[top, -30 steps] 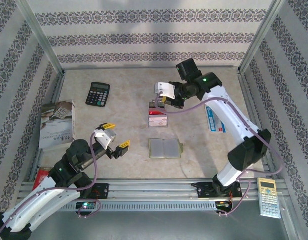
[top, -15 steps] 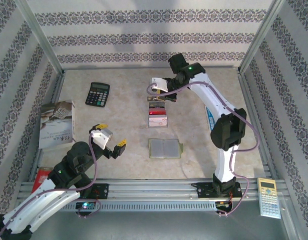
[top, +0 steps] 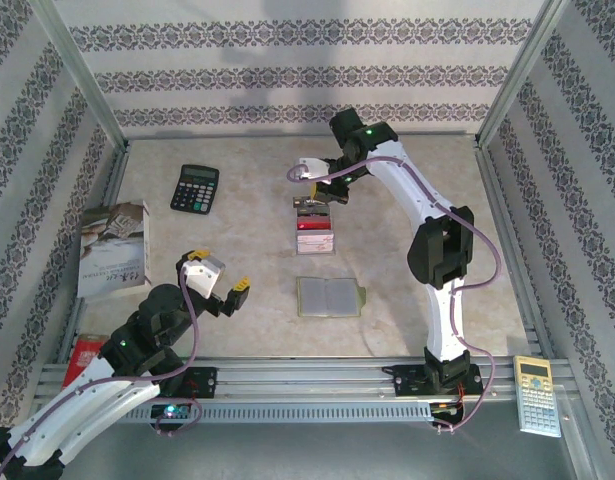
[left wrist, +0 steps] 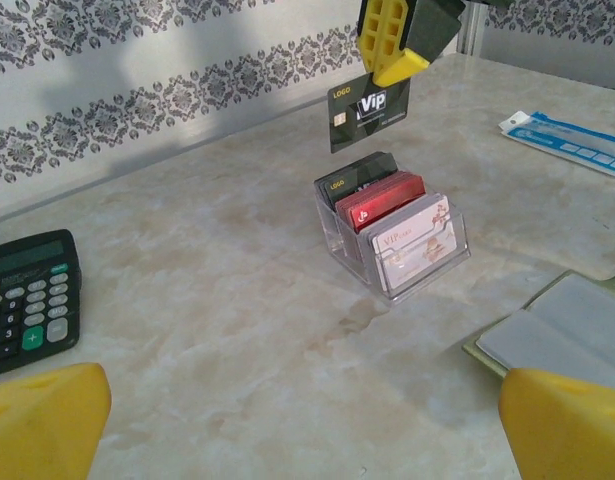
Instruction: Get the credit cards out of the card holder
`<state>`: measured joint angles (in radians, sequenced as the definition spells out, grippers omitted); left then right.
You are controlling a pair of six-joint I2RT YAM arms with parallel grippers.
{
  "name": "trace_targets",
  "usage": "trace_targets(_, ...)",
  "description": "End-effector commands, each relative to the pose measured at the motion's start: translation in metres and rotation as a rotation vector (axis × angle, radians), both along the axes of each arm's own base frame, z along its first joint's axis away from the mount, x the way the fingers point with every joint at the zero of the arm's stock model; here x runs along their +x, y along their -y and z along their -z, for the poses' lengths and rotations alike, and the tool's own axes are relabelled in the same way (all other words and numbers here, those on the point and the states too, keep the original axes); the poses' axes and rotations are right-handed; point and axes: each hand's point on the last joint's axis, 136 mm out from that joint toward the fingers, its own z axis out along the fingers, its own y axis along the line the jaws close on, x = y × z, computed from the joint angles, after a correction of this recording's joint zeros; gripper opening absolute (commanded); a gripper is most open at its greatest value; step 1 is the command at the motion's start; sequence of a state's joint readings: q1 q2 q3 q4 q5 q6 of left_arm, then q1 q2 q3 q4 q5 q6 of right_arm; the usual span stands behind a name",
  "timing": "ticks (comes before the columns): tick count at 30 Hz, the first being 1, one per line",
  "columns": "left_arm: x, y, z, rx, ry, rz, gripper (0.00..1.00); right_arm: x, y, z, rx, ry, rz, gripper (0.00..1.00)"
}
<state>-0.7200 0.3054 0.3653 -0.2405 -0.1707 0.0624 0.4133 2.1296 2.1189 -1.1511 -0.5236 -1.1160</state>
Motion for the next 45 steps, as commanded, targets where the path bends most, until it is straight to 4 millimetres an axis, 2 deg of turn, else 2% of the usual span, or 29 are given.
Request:
trace_targets(1, 0.001, -0.002, -0.001, -0.005, 0.012, -0.019, 1.00, 0.002, 0.003, 0.006, 0.001, -0.024, -0.014, 0.00)
trace_targets(8, 0.002, -0.004, 0.000, -0.003, 0.012, -0.030, 1.00, 0.007, 0.006, 0.025, -0.028, -0.051, -0.007, 0.00)
trace_targets(19, 0.007, -0.001, 0.004, 0.010, 0.000, -0.036, 1.00, 0.019, 0.013, 0.036, -0.032, -0.072, 0.019, 0.00)
trace_targets(31, 0.011, 0.005, 0.008, 0.029, -0.011, -0.025, 1.00, 0.019, 0.013, 0.047, -0.027, -0.107, 0.019, 0.00)
trace_targets(45, 0.013, 0.007, 0.009, 0.029, -0.012, -0.024, 1.00, 0.035, 0.013, 0.059, -0.018, -0.091, 0.045, 0.00)
